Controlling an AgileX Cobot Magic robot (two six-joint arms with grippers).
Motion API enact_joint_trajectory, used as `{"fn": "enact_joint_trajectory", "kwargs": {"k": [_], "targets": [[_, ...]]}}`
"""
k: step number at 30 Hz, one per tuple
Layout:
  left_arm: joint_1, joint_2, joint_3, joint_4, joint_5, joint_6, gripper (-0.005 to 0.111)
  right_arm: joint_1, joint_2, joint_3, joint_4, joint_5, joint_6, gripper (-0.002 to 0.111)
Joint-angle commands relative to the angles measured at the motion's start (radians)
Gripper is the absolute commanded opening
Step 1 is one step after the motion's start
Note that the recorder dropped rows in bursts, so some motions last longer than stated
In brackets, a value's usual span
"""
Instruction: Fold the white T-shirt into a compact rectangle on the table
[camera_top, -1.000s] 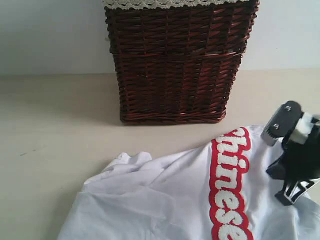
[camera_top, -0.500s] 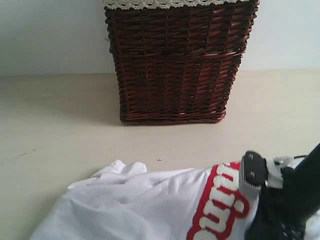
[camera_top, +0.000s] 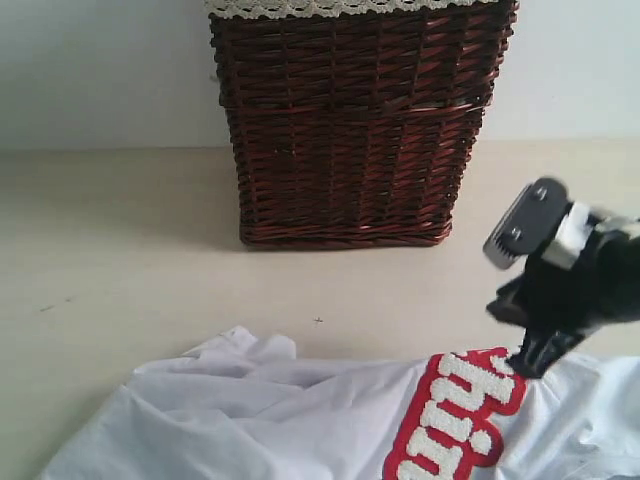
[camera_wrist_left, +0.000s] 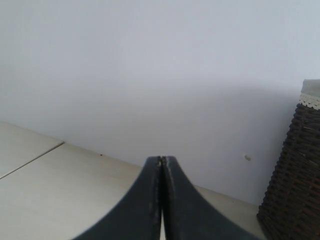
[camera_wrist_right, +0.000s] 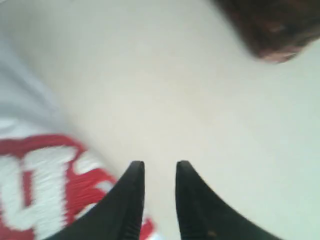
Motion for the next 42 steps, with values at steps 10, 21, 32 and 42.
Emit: {"fn": "enact_joint_trajectory", "kwargs": {"k": [10,21,32,42], "targets": [[0.003,-0.006,0.004,0.003,0.003,0.001,0.0,-0.09,-0.285,0.181,-0.102,-0.315,0.264,0.018],[0.003,-0.006,0.004,0.003,0.003,0.001,0.0,-0.132,-0.557,0.201,-0.902,0.365,0.939,0.0],[0.003,-0.006,0.004,0.003,0.003,0.001,0.0,-0.374,-0.446,0.208,-1.003,0.513,0.846,0.0],[0.003,-0.006,0.004,0.003,0.003,0.001,0.0,-0.41,-0.221,0.208,-1.004,0.324,0.902,0.0]]}}
